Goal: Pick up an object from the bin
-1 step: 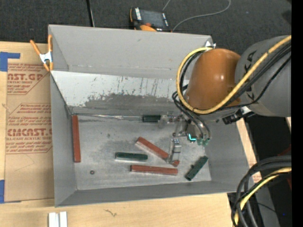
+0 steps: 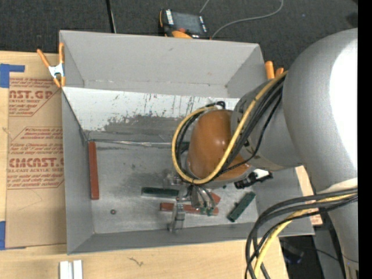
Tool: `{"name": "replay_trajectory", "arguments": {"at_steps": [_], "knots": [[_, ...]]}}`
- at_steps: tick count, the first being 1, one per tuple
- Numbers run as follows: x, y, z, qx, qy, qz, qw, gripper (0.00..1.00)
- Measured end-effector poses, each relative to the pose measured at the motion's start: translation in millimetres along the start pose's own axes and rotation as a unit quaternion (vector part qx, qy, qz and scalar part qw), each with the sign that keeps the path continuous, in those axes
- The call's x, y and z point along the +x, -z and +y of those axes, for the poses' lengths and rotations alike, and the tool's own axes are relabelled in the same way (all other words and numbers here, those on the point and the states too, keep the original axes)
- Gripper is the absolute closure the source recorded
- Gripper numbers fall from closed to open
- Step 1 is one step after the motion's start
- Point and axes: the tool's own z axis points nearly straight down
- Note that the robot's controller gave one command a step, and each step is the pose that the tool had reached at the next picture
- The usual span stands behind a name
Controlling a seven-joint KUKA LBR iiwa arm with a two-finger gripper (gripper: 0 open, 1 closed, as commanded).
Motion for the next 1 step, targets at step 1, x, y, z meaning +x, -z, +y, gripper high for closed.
{"name": "replay_trajectory", "arguments": {"at_steps": [1], "knots": [[-2.7, 4.1, -1.8, 0.000, -0.001, -0.0033, 1.0000, 1.00]]}}
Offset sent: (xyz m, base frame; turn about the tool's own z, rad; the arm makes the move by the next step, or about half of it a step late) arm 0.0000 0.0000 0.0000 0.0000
